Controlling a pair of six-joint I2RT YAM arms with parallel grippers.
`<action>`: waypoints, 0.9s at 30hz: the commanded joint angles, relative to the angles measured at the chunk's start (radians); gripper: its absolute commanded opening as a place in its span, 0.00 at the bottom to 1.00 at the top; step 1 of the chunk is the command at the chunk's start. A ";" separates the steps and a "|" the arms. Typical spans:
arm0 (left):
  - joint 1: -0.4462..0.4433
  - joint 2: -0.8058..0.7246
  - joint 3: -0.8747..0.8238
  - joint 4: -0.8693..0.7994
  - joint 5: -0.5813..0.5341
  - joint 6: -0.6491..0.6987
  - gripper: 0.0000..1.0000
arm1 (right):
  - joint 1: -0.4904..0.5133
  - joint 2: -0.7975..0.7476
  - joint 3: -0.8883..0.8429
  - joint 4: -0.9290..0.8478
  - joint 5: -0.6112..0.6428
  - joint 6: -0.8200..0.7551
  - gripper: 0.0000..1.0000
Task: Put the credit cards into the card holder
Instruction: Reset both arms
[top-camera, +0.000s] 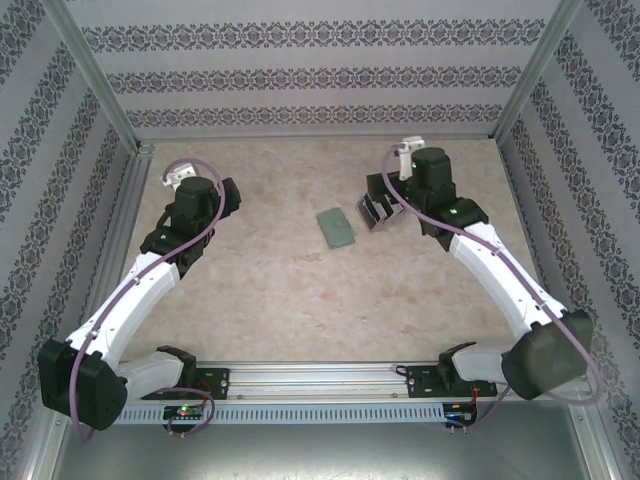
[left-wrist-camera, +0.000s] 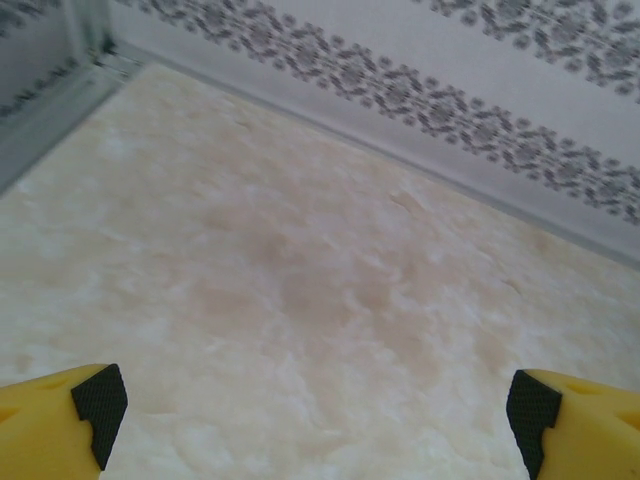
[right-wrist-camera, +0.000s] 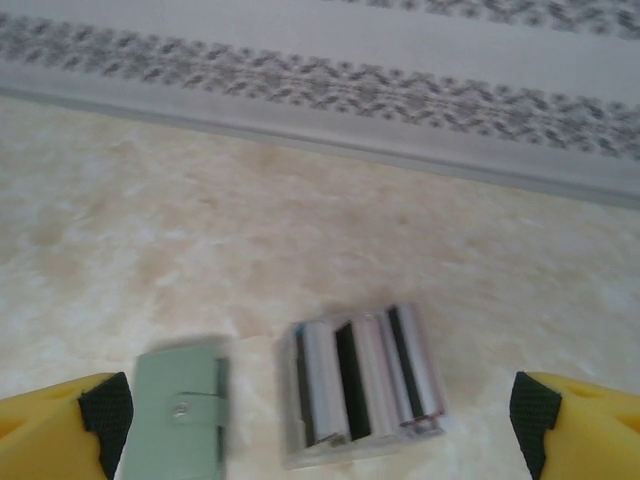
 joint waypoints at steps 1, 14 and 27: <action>0.017 -0.045 -0.034 -0.108 -0.181 -0.032 0.99 | -0.043 -0.083 -0.138 0.197 0.101 0.050 0.98; 0.019 -0.033 -0.295 0.223 -0.364 0.223 1.00 | -0.081 -0.139 -0.562 0.666 0.439 -0.065 0.98; 0.064 0.020 -0.512 0.651 -0.409 0.274 0.99 | -0.241 -0.167 -0.842 0.877 0.231 -0.016 0.98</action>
